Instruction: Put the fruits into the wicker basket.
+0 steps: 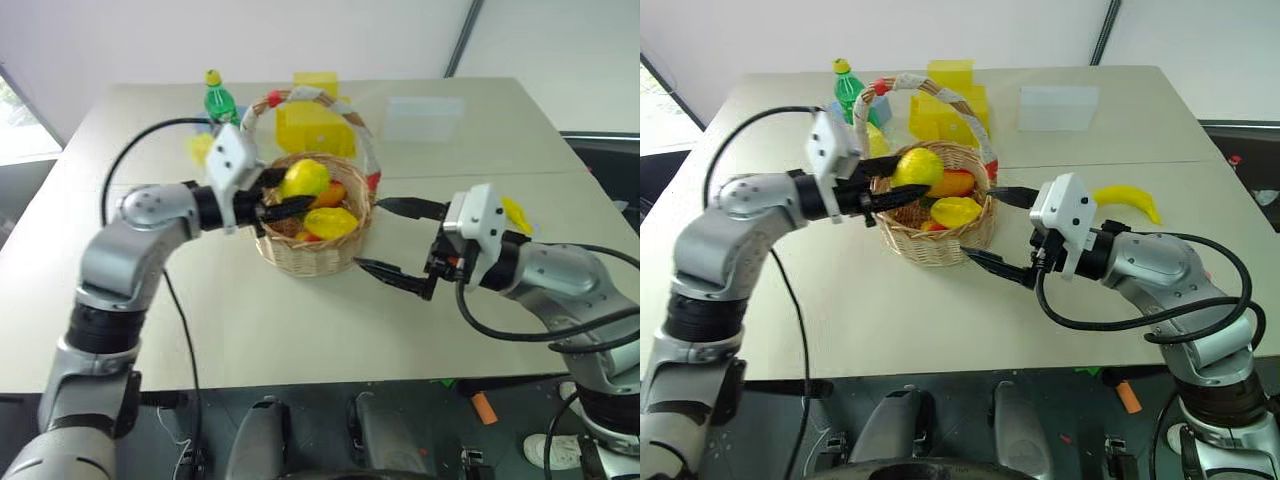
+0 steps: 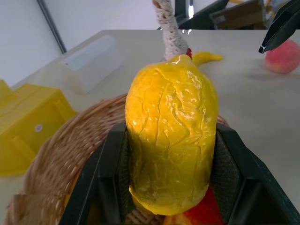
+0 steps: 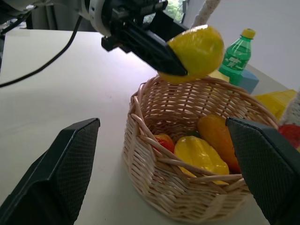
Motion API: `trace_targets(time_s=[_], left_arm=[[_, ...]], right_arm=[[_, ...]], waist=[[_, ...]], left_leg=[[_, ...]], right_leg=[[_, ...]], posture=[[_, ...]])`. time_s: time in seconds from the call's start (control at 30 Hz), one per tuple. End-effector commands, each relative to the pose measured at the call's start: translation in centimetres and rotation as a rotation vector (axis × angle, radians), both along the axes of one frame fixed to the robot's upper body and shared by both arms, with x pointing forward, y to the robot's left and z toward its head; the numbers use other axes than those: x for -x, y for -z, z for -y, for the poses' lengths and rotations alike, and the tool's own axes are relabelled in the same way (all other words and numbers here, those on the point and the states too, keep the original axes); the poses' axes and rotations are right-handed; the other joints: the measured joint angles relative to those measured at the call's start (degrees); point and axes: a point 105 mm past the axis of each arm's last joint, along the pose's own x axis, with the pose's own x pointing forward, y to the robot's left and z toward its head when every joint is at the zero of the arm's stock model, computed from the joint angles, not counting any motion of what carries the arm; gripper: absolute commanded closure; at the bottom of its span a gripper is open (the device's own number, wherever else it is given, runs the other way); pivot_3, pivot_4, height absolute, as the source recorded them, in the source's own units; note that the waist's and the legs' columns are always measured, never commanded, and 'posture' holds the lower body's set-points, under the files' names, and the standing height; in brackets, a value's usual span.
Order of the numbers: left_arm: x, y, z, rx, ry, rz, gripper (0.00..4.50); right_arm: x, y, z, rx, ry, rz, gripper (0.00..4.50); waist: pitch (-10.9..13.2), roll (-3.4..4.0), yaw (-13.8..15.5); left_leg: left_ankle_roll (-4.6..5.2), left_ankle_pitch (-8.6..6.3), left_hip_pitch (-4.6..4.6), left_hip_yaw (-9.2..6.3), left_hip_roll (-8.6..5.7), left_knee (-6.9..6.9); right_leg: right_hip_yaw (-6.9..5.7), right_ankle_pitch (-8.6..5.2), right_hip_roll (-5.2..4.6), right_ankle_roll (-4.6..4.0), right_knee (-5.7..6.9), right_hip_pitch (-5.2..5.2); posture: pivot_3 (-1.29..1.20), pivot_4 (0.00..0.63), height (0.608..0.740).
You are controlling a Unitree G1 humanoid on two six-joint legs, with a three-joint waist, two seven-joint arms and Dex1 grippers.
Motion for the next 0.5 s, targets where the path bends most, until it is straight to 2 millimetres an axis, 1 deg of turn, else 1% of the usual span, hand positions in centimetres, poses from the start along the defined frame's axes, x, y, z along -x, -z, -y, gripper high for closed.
trace_targets(time_s=[0.03, 0.1, 0.13, 0.2, 0.23, 0.3, 0.37, 0.4, 0.5], left_arm=[[-1.0, -0.5, 0.0, 0.029, -0.028, 0.018, 1.37], [-1.0, -0.7, 0.2, 0.053, -0.012, 0.019, 0.32], [-0.9, -0.9, 0.3, 0.06, -0.001, 0.027, 0.09], [0.1, -2.0, 0.8, 0.155, 0.073, 0.038, 0.09], [0.5, -2.4, 0.9, 0.186, 0.096, 0.041, 0.09], [1.2, -2.0, 1.2, 0.195, 0.14, 0.013, 0.09], [2.5, -1.6, 1.9, 0.21, 0.225, -0.03, 0.09], [3.0, -1.6, 2.1, 0.216, 0.253, -0.042, 0.09], [5.1, -0.5, 3.6, 0.17, 0.372, -0.076, 0.09]], right_arm=[[0.2, -0.4, 1.3, 0.005, 0.082, 0.03, 0.0], [0.1, -0.1, 2.3, 0.019, 0.136, 0.02, 0.0], [-0.1, 0.2, 3.1, 0.034, 0.18, 0.013, 0.0], [-0.4, 1.0, 6.3, 0.09, 0.315, -0.015, 0.0], [-0.3, 1.2, 7.2, 0.108, 0.352, -0.023, 0.0], [0.0, 2.0, 10.2, 0.137, 0.461, -0.052, 0.0], [0.6, 2.8, 13.5, 0.141, 0.583, -0.084, 0.0], [0.9, 3.0, 14.4, 0.14, 0.616, -0.092, 0.0], [1.9, 4.2, 19.1, 0.123, 0.802, -0.111, 0.0]], waist=[[0.0, 0.0, -0.02], [0.0, 0.0, 0.04], [0.0, 0.0, 0.15], [0.0, 0.0, 0.34], [0.0, 0.0, 0.65], [0.0, -0.01, 0.96], [-0.01, 0.0, 1.23], [-0.02, 0.02, 1.34], [-0.01, 0.01, 1.35]], left_leg=[[0.0, 0.0, 0.0, 0.0, 0.01, 0.0], [0.0, 0.0, 0.0, 0.0, 0.02, 0.0], [0.0, 0.0, -0.01, 0.01, 0.02, 0.0], [0.0, 0.0, -0.02, 0.0, 0.02, 0.0], [0.0, 0.0, -0.04, 0.0, 0.01, 0.0], [0.0, 0.0, -0.07, 0.01, -0.02, 0.0], [0.0, 0.0, -0.07, 0.02, -0.04, 0.0], [0.0, 0.0, -0.06, 0.03, -0.03, 0.0], [-0.01, 0.0, -0.04, 0.07, -0.03, 0.0]], right_leg=[[0.0, 0.0, 0.0, 0.0, 0.01, 0.0], [0.0, 0.0, 0.0, 0.0, 0.01, 0.0], [0.0, 0.0, 0.0, 0.0, 0.01, 0.0], [0.0, 0.0, -0.04, 0.0, 0.0, 0.0], [0.0, 0.0, -0.07, 0.0, -0.01, 0.0], [-0.01, 0.0, -0.11, 0.0, -0.06, 0.0], [0.0, 0.0, -0.1, 0.01, -0.09, 0.02], [0.01, 0.0, -0.09, 0.01, -0.09, 0.02], [0.04, 0.0, -0.09, 0.01, -0.1, 0.04]], posture=[[0.0, 0.15, 0.74], [0.0, 0.15, 0.74], [0.0, 0.15, 0.74], [0.0, 0.15, 0.74], [0.0, 0.15, 0.74], [0.0, 0.15, 0.74], [0.0, 0.15, 0.74], [0.0, 0.15, 0.74], [0.0, 0.15, 0.74]])
